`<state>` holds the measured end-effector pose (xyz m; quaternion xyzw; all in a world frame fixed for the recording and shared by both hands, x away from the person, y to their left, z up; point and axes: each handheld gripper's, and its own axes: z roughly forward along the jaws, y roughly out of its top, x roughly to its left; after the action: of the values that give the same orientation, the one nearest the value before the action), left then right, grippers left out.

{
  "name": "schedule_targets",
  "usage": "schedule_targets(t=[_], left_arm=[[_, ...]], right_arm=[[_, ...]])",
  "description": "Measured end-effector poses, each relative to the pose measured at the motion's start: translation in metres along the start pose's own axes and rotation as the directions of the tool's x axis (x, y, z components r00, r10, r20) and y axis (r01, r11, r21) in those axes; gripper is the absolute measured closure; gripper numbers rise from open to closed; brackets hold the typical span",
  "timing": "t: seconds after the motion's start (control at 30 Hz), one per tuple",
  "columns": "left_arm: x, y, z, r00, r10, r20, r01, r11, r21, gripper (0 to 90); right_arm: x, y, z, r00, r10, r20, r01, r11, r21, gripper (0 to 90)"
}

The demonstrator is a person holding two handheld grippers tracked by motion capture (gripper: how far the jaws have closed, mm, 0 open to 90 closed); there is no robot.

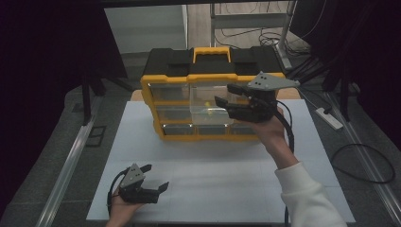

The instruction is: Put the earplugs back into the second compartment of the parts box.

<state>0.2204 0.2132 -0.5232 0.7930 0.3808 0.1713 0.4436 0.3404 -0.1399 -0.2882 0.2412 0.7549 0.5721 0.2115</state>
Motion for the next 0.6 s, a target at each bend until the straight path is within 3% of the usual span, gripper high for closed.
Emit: schedule_targets(t=[0.1,0.13,0.3,0.6], left_arm=[[0.000,0.000,0.001,1.0000,0.001,0.002,-0.001,1.0000,0.002,7.8],[0.000,0.000,0.001,1.0000,0.001,0.002,-0.001,1.0000,0.002,7.8],[0.001,0.001,0.000,1.0000,-0.002,0.000,0.002,1.0000,-0.004,7.8],[0.000,0.002,0.000,1.0000,0.001,-0.006,-0.001,1.0000,-0.006,7.8]], right_arm=[[-0.001,-0.003,-0.009,0.9998,0.014,0.014,-0.014,1.000,-0.017,35.3],[-0.004,-0.007,-0.021,0.9995,0.028,0.016,-0.028,0.999,-0.042,33.8],[-0.007,-0.013,-0.042,0.9996,0.028,0.006,-0.027,0.997,-0.066,33.3],[-0.007,-0.041,-0.080,0.9989,0.031,0.036,-0.030,0.999,-0.046,32.4]])
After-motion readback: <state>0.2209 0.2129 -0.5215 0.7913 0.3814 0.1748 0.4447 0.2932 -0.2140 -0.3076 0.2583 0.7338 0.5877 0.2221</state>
